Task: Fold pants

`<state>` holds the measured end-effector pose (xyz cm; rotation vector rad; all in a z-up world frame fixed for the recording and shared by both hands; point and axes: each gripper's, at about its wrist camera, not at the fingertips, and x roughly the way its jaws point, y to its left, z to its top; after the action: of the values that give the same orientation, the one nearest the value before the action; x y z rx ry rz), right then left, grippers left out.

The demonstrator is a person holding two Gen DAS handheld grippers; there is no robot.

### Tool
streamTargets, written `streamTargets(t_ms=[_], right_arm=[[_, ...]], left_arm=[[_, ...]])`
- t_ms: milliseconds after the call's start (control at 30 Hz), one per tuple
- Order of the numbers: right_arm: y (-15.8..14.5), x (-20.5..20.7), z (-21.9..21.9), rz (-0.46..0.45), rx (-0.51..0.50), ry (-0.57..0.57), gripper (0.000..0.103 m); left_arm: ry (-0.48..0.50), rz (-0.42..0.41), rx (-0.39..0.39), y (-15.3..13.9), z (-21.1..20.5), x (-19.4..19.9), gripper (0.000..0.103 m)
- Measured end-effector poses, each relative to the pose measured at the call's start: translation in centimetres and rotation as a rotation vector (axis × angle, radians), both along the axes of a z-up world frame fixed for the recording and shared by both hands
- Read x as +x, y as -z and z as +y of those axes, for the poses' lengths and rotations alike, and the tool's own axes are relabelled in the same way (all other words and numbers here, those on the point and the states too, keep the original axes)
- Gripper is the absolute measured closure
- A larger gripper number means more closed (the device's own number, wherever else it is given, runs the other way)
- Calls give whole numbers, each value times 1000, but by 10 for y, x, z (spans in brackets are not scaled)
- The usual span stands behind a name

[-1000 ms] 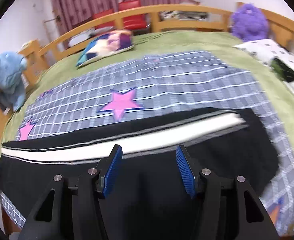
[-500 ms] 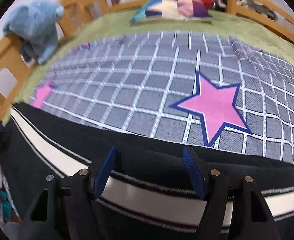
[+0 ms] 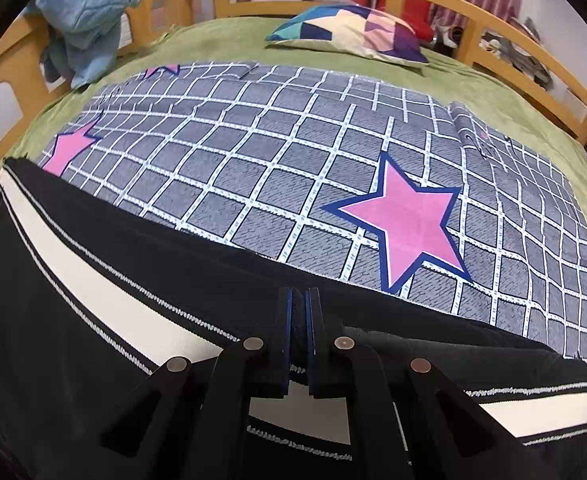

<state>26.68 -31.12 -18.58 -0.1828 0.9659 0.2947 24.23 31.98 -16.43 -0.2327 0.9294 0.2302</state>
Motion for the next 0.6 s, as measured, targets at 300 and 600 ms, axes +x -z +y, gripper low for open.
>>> streamTargets(t_ms=[300, 600], right_arm=[[-25, 0, -15, -69, 142, 58, 98], [16, 29, -9, 8, 143, 142, 96]], left_arm=[[63, -84, -48, -9, 17, 18, 82], [-22, 15, -16, 21, 16, 41, 64]])
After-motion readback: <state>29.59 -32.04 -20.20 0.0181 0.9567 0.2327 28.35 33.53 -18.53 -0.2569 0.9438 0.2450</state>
